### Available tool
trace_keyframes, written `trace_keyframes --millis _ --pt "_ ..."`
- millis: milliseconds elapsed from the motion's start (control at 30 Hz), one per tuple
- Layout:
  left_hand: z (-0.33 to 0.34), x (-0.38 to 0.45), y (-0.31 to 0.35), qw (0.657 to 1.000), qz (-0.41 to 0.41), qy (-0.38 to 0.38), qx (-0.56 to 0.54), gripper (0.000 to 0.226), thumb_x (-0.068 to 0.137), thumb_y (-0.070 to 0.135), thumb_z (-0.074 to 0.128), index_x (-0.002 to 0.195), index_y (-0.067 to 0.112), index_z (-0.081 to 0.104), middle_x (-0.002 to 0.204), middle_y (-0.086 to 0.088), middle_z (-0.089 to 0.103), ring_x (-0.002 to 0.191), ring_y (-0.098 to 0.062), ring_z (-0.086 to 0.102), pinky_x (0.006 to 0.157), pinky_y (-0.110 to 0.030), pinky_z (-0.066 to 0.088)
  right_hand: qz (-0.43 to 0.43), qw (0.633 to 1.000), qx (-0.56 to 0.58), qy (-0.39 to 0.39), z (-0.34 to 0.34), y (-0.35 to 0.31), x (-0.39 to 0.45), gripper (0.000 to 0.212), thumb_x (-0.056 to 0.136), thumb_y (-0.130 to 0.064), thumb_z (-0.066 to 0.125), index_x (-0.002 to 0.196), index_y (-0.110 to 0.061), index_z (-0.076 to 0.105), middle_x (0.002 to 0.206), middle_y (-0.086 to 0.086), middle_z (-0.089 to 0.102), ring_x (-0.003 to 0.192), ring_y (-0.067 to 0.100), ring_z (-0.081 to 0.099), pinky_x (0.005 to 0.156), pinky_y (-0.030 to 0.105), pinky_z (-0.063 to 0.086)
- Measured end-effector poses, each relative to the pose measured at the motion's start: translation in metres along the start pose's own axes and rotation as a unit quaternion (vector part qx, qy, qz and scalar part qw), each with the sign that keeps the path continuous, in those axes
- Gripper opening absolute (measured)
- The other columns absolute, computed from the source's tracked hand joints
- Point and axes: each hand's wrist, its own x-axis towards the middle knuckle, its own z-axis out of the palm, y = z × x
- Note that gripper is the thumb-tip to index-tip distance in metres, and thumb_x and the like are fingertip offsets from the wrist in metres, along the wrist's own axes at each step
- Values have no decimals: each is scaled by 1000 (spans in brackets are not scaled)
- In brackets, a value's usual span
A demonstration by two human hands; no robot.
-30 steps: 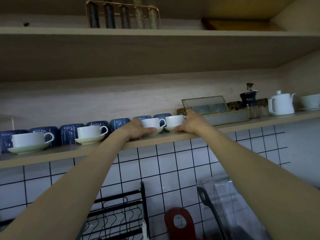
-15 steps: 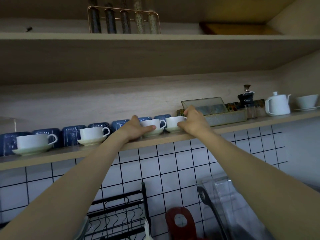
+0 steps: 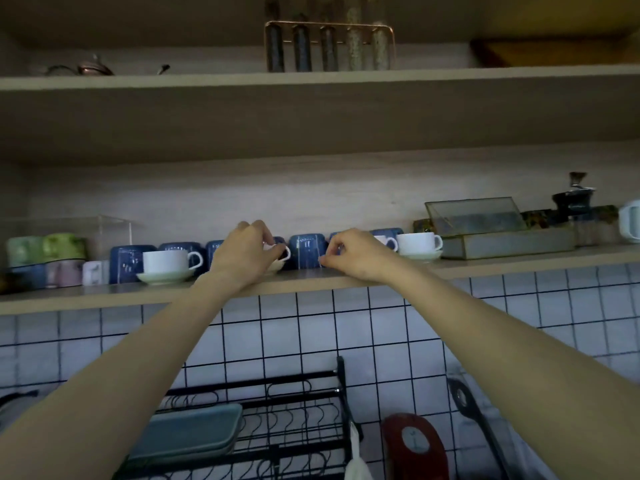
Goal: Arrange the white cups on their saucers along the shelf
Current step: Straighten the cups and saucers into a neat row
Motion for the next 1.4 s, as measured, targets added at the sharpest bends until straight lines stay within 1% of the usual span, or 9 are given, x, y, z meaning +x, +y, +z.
trace_keyframes --millis 133,300,467,667,833,1000,1200,1267,1400 --pt "-4 3 -26 999 -39 -27 -7 49 85 43 75 119 13 55 125 -16 54 120 -34 47 95 -37 41 -7 1000 0 -21 13 -15 7 22 90 -36 66 81 -16 71 90 0 70 80 18 65 72 32 50" --pt "-11 17 -35 980 -125 -149 -33 94 80 46 81 149 6 31 147 -17 47 129 -35 50 106 -45 44 25 998 -8 -59 14 -17 11 22 94 -23 57 88 -17 77 97 4 72 89 23 66 73 31 49" --pt "-8 20 -44 969 -103 -222 -21 77 79 57 76 135 11 50 129 -8 61 111 -26 60 95 -40 49 39 997 6 -59 15 -12 10 24 96 -23 54 92 -21 77 102 -2 73 95 15 64 85 31 49" --pt "-6 25 -50 961 -128 -235 -67 71 83 55 73 136 13 52 126 -8 64 113 -27 61 104 -45 46 36 998 16 -49 14 -7 8 26 96 -22 51 90 -23 77 85 -13 66 80 5 58 64 17 40" --pt "-6 22 -44 961 -125 -236 -74 70 81 57 75 132 13 56 121 -8 67 109 -27 64 103 -44 48 31 998 18 -43 12 -9 5 24 95 -24 53 90 -22 77 95 -5 72 84 9 62 71 24 47" --pt "-3 20 -25 960 -109 -244 -85 65 79 58 75 119 8 63 103 -6 70 96 -23 65 85 -36 50 38 999 24 -27 8 -7 4 22 93 -22 56 88 -18 77 83 -2 72 79 15 65 67 27 50" --pt "4 16 -5 961 -88 -238 -108 66 78 58 76 119 7 65 112 -12 72 105 -29 68 99 -42 52 86 994 -8 61 -8 13 -1 16 79 -26 75 75 -11 77 78 5 74 78 19 69 68 34 55" --pt "7 15 0 962 -78 -234 -114 64 78 59 76 115 7 67 107 -13 73 96 -29 68 89 -38 53 111 991 -15 73 -15 21 -5 18 75 -33 81 72 -16 77 74 -3 71 71 12 64 63 28 51" --pt "13 14 11 966 -70 -227 -107 59 78 61 74 108 12 64 91 -4 67 79 -21 60 70 -30 45 163 983 -45 74 -28 34 -10 23 74 -33 81 85 -13 76 94 7 73 87 24 67 84 40 57"
